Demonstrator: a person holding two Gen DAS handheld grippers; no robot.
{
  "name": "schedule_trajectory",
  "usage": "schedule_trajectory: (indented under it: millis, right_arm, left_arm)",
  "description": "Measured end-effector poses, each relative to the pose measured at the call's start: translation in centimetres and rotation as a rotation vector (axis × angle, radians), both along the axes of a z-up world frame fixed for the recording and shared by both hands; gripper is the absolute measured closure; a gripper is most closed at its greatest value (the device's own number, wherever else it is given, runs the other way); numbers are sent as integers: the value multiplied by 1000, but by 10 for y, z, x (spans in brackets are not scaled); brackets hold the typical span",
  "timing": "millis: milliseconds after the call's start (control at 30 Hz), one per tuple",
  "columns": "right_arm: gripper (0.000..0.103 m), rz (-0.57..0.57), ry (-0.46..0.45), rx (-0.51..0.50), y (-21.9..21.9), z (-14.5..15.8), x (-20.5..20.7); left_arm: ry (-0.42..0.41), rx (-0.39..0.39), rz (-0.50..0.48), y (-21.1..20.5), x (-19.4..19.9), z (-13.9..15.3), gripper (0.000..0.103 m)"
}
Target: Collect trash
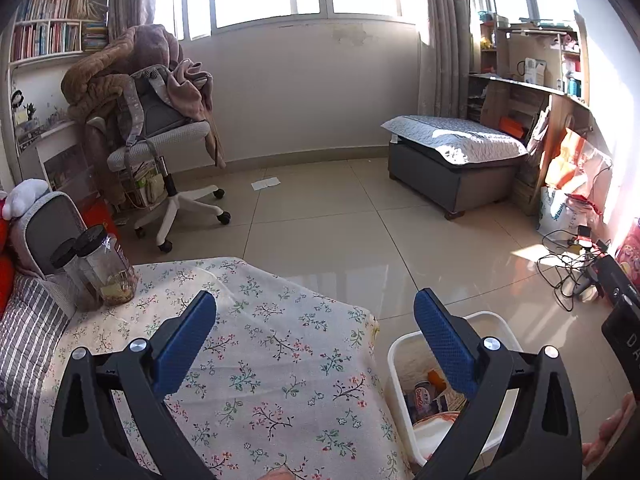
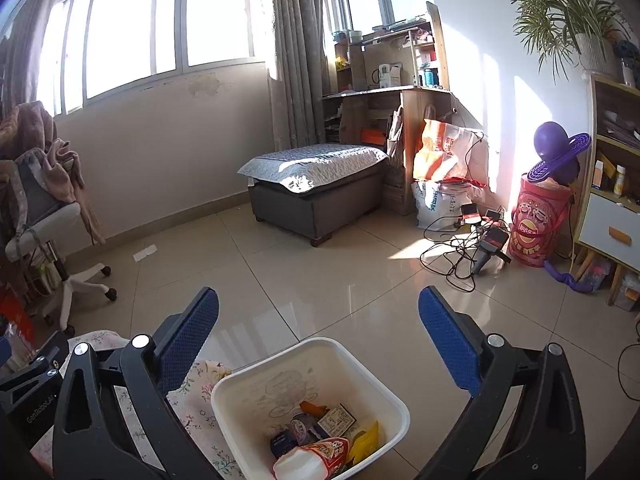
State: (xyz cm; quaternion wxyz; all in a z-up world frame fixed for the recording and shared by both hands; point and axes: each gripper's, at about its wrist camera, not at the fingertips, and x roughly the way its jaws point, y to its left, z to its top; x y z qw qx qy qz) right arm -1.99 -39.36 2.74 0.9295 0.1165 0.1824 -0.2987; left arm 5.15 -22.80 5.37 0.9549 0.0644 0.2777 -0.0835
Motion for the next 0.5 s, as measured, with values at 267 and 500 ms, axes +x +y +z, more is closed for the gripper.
schedule_trajectory:
  millis: [267,500]
  right_arm:
    - [7,133,20,-13,53,1,21]
    - [7,242,56,-16,97,-2,36]
  left_arm:
    - [-17,-38,108,63,-8,11,7]
    - [-25,-58,202,114,-14,13,7]
